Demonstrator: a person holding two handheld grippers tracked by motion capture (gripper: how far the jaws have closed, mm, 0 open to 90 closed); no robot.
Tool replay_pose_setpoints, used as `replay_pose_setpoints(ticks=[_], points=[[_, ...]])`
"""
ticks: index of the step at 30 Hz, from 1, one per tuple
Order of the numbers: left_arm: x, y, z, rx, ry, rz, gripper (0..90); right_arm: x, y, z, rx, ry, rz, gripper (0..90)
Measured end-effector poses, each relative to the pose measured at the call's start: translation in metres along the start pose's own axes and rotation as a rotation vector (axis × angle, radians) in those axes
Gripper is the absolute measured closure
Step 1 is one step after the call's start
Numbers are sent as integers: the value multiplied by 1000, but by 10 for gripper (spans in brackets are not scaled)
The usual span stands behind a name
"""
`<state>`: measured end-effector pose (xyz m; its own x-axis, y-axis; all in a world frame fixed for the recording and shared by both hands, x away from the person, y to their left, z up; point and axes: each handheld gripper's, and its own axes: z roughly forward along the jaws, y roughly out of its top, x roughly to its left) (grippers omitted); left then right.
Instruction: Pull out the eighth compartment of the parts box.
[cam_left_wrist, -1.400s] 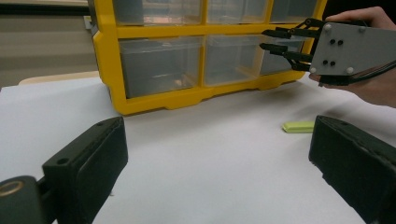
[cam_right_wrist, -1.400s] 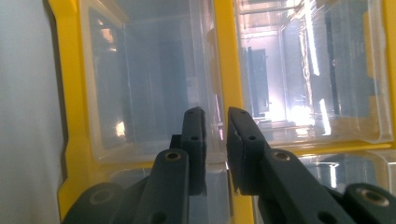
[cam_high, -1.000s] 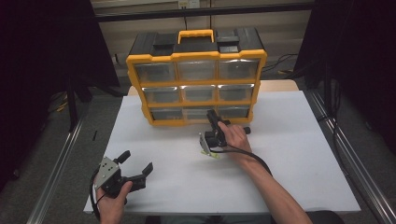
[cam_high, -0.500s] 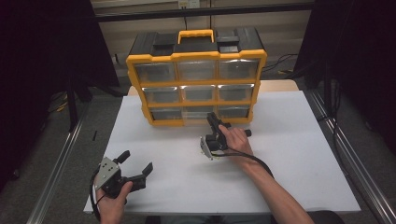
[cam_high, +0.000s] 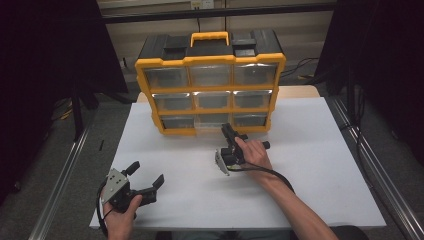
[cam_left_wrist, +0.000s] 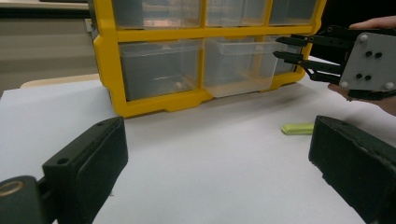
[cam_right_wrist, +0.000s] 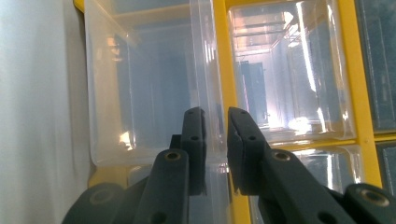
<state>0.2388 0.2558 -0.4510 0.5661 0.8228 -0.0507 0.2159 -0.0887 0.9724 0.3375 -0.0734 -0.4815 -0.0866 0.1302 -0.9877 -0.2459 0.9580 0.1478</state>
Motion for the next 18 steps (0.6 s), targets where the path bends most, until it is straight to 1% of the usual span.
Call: replay_pose_setpoints(ticks=[1,4,7,11,12,13,14,15,17,18], points=[[0,0,0,1,4,1,48,0,0,-1,-3,6,-4,781],[0,0,0,2,3,-1,48,0,0,-3,-11,2,-11,781],[0,0,1,5,0,-7,47,0,0,-4,-11,1,-10,781],[0,0,0,7,-4,-2,48,0,0,-5,-11,6,-3,780],[0,0,1,3,-4,-3,47,0,-1,-5,-16,8,-11,780],[0,0,1,5,-4,-1,47,0,-1,-6,-14,13,-10,781],[0,0,1,7,-6,-3,47,1,-1,-7,-9,7,0,781],[0,0,1,8,-4,-2,47,0,-1,-7,-20,6,-14,781],[0,-1,1,8,-14,-9,47,0,-1,-7,-20,6,-8,780],[0,-1,1,7,-12,-12,48,0,-2,-8,-21,6,-6,779]])
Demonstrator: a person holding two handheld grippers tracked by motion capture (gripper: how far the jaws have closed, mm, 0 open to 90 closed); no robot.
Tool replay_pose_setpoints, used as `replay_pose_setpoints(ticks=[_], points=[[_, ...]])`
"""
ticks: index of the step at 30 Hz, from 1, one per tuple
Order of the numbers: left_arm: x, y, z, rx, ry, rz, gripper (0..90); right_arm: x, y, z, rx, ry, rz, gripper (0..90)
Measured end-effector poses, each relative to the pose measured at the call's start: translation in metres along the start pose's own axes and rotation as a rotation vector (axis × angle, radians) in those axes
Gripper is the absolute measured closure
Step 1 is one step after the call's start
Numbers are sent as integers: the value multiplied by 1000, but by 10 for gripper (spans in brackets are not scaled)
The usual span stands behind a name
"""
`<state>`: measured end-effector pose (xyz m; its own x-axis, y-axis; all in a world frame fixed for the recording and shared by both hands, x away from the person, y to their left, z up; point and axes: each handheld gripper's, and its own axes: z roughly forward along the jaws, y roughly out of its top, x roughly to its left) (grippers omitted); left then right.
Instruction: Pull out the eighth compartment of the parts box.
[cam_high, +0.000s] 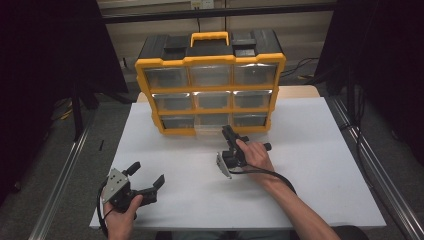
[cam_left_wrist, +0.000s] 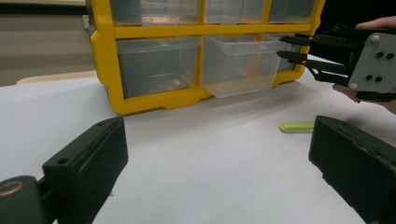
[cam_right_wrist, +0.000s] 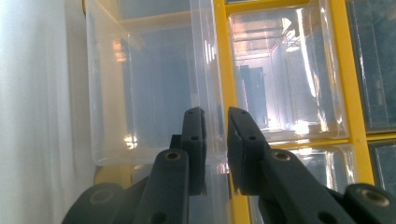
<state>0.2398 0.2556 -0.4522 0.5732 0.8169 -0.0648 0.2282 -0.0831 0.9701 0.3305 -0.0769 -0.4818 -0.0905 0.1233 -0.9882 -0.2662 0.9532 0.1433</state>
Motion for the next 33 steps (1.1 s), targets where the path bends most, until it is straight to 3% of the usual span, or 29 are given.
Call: replay_pose_setpoints(ticks=[1,33], points=[[1,0,-1,6,7,13,47,0,0,0,-2,3,2,779],[1,0,-1,2,6,4,48,1,1,-17,-20,3,10,779]])
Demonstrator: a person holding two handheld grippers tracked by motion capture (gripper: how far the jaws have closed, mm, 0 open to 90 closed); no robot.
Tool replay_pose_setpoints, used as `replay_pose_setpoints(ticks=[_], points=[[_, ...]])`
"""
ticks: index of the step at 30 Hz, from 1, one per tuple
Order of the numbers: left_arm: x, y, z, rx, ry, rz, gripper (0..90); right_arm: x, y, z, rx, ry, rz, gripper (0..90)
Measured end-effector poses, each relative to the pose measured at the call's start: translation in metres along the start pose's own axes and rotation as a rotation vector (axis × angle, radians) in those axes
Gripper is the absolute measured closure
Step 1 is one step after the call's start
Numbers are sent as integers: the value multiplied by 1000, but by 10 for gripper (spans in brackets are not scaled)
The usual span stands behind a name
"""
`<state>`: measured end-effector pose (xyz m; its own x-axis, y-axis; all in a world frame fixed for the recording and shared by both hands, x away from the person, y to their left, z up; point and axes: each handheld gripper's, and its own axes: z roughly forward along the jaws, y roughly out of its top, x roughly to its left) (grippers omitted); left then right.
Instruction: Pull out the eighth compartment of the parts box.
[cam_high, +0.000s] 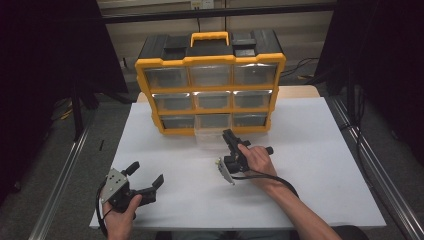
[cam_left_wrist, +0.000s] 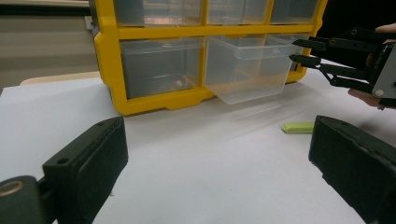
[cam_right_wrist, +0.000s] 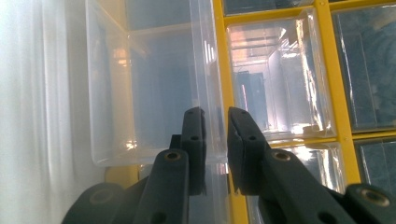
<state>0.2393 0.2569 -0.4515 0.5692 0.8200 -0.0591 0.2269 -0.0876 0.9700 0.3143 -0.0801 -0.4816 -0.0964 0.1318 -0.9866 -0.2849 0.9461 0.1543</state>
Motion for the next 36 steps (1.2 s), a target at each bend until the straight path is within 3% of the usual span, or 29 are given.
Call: replay_pose_setpoints(ticks=[36], points=[[0,1,0,-9,-1,0,48,2,5,-12,-19,13,13,769]])
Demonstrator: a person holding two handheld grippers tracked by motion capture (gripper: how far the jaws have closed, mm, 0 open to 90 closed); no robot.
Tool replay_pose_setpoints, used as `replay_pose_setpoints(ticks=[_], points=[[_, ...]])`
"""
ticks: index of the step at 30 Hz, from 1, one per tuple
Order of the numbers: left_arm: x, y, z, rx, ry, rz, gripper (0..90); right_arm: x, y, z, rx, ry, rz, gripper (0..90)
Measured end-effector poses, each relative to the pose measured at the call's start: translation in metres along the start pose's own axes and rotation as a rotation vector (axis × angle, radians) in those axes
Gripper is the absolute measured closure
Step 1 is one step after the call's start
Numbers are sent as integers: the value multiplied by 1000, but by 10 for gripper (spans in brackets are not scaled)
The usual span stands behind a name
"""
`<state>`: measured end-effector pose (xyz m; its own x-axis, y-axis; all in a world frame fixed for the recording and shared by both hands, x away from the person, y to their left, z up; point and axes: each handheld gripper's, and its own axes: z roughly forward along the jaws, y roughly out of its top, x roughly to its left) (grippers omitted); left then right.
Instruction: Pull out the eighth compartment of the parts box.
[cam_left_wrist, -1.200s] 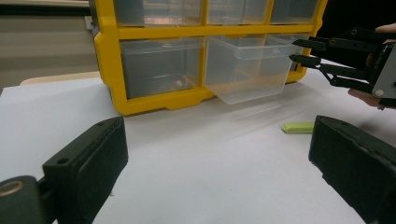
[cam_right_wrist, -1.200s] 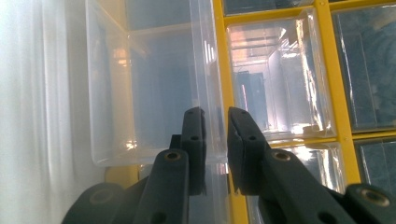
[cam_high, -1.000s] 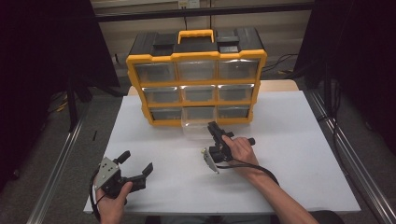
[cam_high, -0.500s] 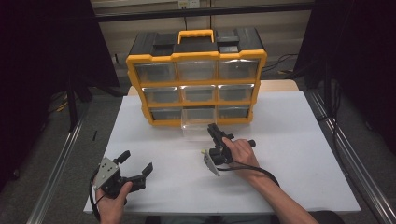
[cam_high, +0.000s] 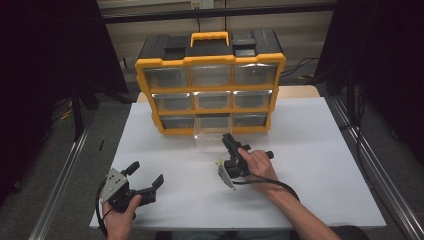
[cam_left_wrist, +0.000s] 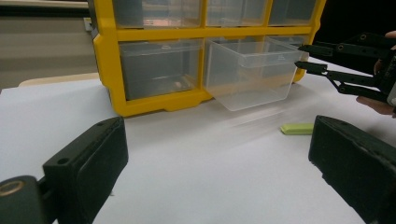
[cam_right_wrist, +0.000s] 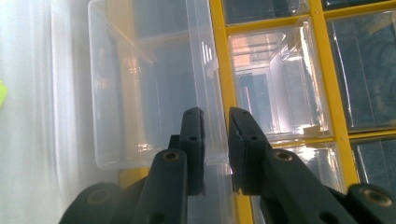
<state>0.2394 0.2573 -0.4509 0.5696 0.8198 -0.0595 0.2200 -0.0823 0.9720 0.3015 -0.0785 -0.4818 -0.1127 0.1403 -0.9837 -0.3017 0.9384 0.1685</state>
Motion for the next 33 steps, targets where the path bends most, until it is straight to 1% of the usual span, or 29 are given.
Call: replay_pose_setpoints(ticks=[4,5,11,12,13,17,18,20,23,25,27,29,31,32,33], points=[[0,0,0,0,3,2,48,0,0,0,0,-3,2,768],[1,0,-1,0,8,8,49,1,0,-1,3,-8,6,767],[1,0,-1,1,8,8,48,1,1,-1,5,-8,11,765],[1,0,-1,-1,0,9,48,1,1,-1,2,-4,10,765],[1,0,-1,2,8,8,48,1,1,-1,2,-7,9,765],[1,0,-1,1,8,8,48,0,0,0,-3,0,12,760],[1,0,-1,2,8,8,48,0,0,0,-3,-1,24,755],[1,0,-1,1,8,7,48,0,0,0,-4,3,32,734],[1,0,-1,1,8,7,48,1,1,1,-12,7,28,698],[1,0,-1,3,7,7,48,2,1,1,-11,7,42,668],[1,0,-1,2,3,4,48,3,1,1,-15,7,56,616],[1,0,-1,2,2,3,48,2,1,1,-17,8,72,603],[1,0,-1,3,7,7,48,2,0,2,-18,5,115,572],[1,0,0,3,-2,1,48,2,-1,2,-17,13,138,572],[0,0,0,2,0,0,48,1,-2,2,-18,15,147,558]])
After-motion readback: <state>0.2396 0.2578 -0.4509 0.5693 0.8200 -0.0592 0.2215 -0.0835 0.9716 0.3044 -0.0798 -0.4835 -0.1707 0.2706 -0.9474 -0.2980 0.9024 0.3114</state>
